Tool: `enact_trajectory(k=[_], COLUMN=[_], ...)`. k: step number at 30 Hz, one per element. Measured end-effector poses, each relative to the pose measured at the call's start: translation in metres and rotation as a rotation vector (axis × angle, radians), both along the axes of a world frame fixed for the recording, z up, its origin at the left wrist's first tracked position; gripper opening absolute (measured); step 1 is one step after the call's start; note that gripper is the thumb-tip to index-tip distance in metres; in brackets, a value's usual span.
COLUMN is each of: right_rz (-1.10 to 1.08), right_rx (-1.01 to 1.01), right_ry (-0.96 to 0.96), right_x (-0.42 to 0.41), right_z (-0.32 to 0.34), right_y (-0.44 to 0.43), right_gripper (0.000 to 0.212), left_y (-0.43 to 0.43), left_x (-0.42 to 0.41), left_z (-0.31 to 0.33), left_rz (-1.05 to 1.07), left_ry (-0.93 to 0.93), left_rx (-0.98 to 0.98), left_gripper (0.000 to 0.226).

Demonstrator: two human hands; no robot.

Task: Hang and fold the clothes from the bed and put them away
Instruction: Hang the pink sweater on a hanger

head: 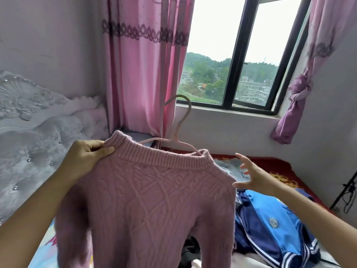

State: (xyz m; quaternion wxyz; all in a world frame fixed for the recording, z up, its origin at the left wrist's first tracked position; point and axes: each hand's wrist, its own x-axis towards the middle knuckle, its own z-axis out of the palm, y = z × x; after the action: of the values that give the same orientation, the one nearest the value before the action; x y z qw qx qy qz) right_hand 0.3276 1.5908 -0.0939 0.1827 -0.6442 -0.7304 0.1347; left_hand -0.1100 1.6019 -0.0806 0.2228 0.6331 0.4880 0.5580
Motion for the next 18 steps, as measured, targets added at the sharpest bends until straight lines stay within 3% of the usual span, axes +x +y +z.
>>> enact_trajectory(k=[4,9,13,15,18], right_rz=[-0.08,-0.115,0.012,0.077,0.088], right_rx=[0.157,0.566,0.644,0.567,0.292], right_ry=[0.025,0.043,0.053,0.257,0.84], right_x=[-0.02,-0.034,-0.035,-0.036,-0.037], right_z=[-0.035,-0.041,-0.026,-0.016,-0.003], right_y=[0.009,0.017,0.021,0.02,0.014], right_gripper=[0.086,0.029,0.033,0.03,0.029], left_y=[-0.004,-0.009,-0.016,-0.021,-0.03], left_x=[0.002,-0.011,-0.027,-0.032,-0.036], left_z=[0.0,-0.001,-0.002,-0.004,-0.003], left_rz=[-0.001,0.047,0.089,0.129,0.182], left_ry=[-0.036,-0.095,-0.079,-0.03,0.006], left_rx=[0.01,0.013,0.013,0.037,0.087], left_gripper=[0.02,0.017,0.015,0.015,0.026])
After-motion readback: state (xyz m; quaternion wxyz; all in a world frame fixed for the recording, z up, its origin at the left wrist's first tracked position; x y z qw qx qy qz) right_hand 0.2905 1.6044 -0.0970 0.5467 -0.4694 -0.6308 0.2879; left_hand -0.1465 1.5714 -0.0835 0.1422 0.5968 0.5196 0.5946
